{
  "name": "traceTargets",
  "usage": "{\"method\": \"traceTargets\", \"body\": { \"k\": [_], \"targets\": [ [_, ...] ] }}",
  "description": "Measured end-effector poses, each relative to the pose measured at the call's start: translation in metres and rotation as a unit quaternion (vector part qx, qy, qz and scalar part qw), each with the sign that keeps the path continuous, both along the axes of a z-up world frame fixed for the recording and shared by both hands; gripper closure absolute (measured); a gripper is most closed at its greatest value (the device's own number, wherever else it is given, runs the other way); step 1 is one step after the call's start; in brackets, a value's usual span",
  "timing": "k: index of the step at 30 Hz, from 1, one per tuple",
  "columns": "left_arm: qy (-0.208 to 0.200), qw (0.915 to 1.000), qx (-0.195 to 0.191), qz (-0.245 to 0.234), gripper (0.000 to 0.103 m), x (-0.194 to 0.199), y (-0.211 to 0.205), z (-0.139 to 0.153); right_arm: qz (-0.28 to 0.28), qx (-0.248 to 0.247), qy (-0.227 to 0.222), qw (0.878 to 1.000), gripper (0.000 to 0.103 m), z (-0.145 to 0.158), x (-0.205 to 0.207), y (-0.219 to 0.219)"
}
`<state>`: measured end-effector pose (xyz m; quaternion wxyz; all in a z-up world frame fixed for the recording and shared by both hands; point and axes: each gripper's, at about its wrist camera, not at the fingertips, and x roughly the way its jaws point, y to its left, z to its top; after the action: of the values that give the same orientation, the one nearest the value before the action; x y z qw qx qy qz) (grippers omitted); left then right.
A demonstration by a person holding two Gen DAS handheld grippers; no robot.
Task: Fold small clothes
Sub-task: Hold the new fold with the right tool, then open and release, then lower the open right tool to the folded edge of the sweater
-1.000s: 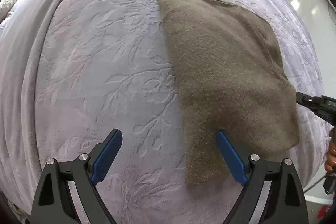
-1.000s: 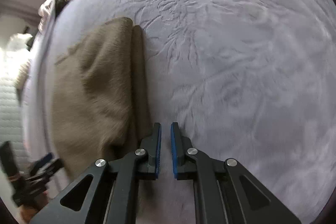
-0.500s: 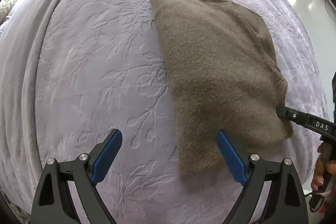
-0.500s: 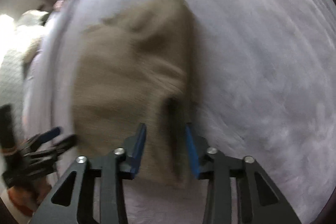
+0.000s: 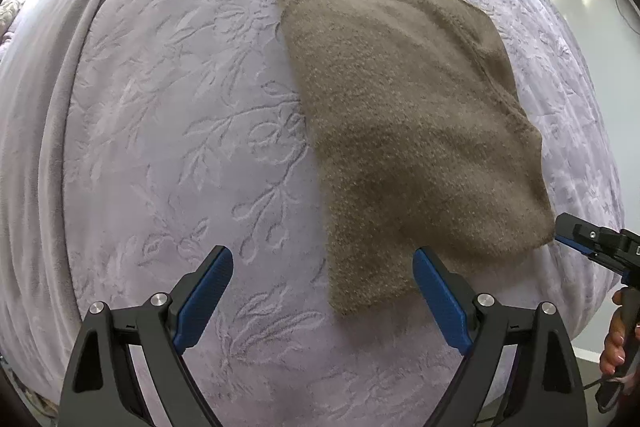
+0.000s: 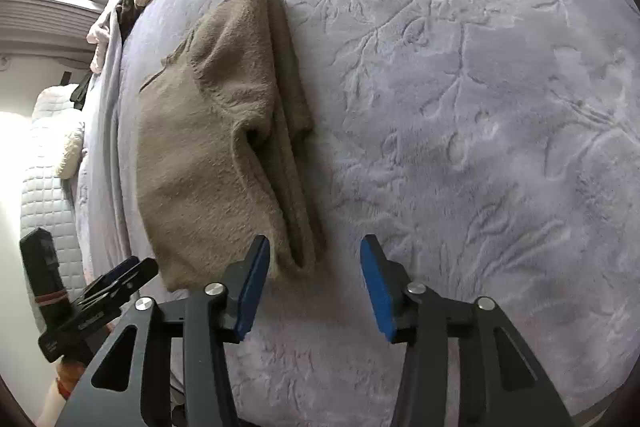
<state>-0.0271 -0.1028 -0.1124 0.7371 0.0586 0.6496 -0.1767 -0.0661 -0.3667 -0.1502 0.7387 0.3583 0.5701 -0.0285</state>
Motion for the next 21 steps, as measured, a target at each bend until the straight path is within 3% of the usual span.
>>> {"method": "traceTargets", "body": {
  "k": [3,7,10,12,14,21],
  "targets": [
    [0.009,0.9999,0.003,-0.004,0.011,-0.001,-0.002,-0.001,0.002,-0.002,0.0,1.0,0.043,0.003,-0.002,0.005],
    [-0.007,0.9999,0.009,-0.008,0.011,-0.003,-0.004,0.002,0.005,-0.002,0.0,1.0,0.042,0.008,0.002,0.007],
    [-0.011,0.9998,0.012,-0.007,0.0,-0.002,-0.005,0.002,0.006,-0.006,-0.005,1.0,0.042,0.013,0.004,0.007],
    [-0.012,0.9998,0.015,-0.009,0.0,-0.002,-0.006,0.002,0.007,-0.01,-0.009,1.0,0.038,0.016,0.007,0.006],
    [-0.008,0.9998,0.015,-0.01,0.0,-0.001,-0.006,0.0,0.008,-0.012,-0.014,1.0,0.025,0.018,0.012,0.007],
    [0.005,0.9998,0.02,0.005,0.0,0.005,-0.002,-0.007,0.027,-0.02,-0.022,0.999,0.022,0.024,0.022,0.006]
  ]
}}
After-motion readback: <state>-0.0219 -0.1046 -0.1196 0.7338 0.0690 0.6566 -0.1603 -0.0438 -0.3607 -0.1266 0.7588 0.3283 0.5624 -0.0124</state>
